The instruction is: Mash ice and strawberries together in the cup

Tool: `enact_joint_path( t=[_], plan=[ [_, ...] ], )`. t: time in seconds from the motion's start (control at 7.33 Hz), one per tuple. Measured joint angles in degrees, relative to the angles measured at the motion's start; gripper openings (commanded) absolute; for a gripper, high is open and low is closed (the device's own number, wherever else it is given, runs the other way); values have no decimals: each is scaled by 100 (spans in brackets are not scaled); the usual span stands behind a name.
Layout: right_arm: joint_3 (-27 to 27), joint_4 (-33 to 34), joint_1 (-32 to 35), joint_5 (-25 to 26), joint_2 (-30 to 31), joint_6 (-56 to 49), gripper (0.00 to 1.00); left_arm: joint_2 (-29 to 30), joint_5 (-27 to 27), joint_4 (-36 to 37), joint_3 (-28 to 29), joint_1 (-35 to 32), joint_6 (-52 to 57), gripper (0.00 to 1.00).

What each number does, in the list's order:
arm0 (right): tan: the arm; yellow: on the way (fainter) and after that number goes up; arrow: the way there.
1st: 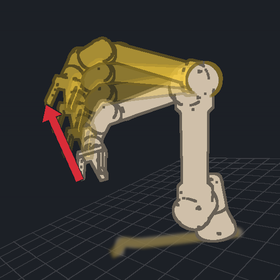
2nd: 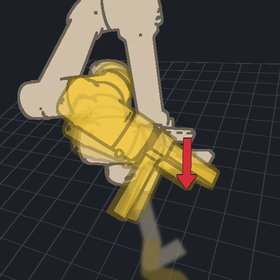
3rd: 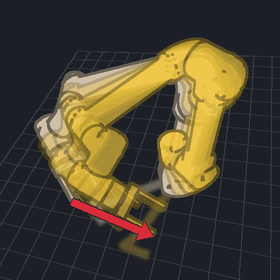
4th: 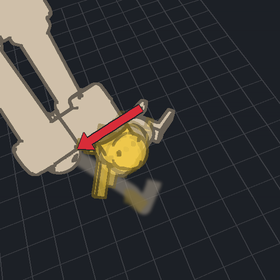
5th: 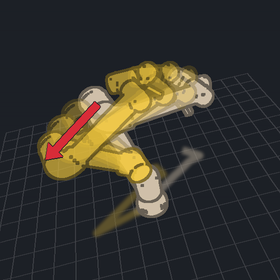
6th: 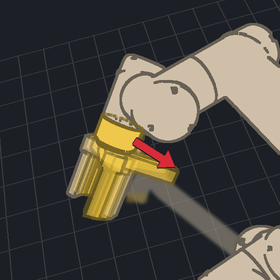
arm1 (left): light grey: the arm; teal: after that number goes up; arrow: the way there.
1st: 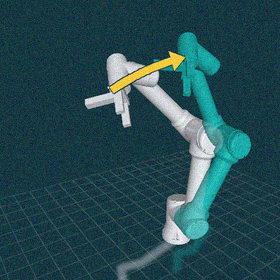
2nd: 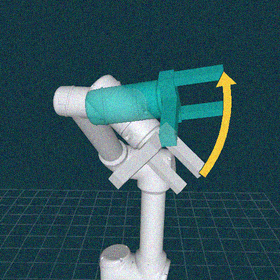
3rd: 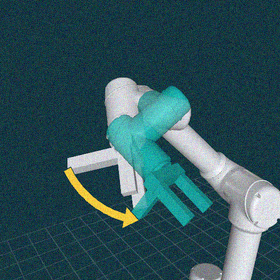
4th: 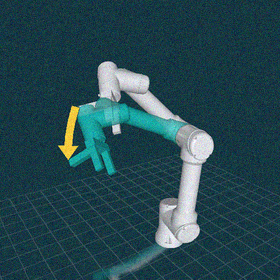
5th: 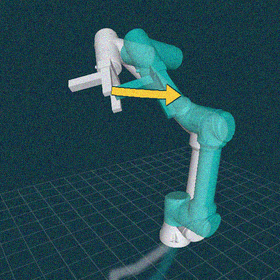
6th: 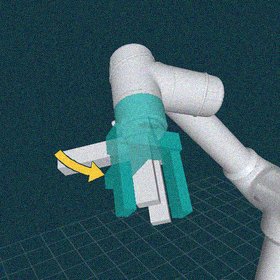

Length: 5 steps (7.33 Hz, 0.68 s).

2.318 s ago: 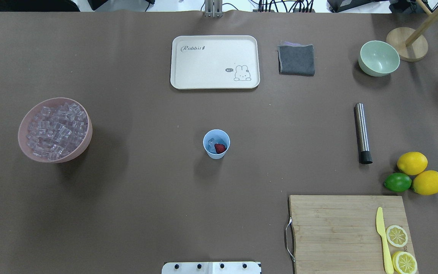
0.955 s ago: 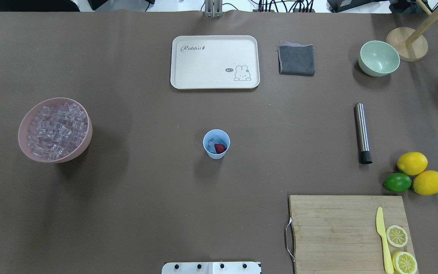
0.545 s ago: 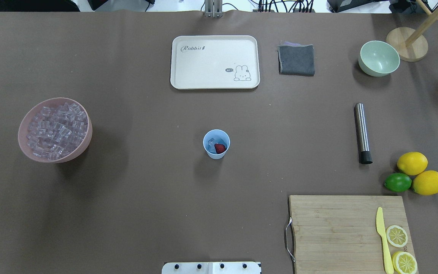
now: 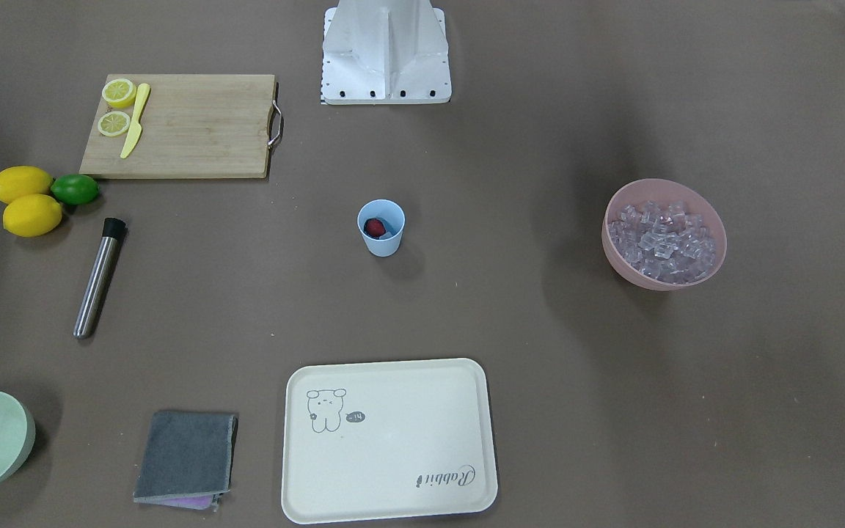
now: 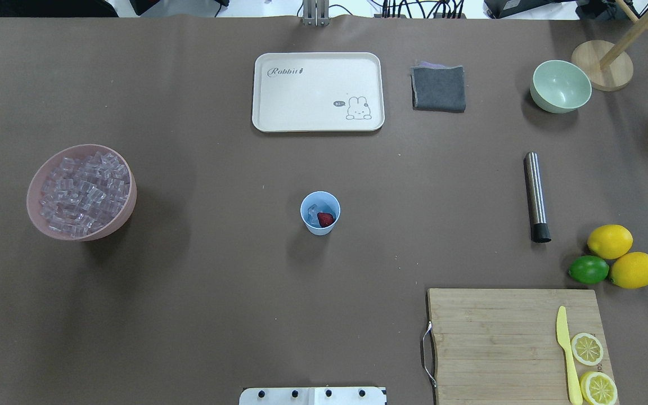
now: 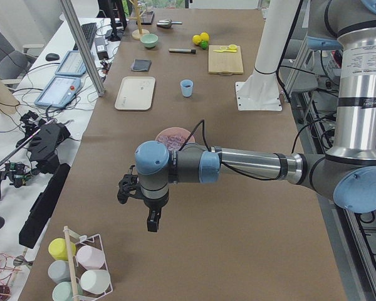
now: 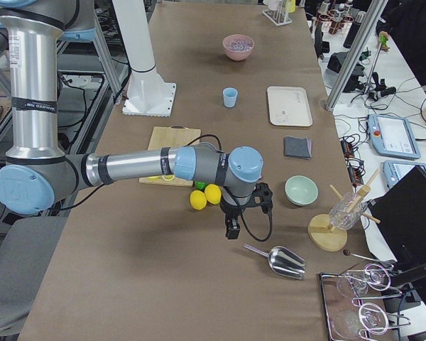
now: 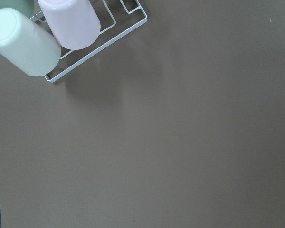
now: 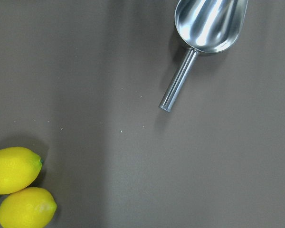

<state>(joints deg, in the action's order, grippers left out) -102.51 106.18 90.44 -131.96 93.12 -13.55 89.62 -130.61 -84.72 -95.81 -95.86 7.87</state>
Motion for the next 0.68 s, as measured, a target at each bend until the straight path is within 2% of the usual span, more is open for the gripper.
enact_joint_path(
  t=[0.68],
  plan=[
    [195,-68,-8,35,63,-6,100,1,29,38,-81,-71,-13,98]
  ],
)
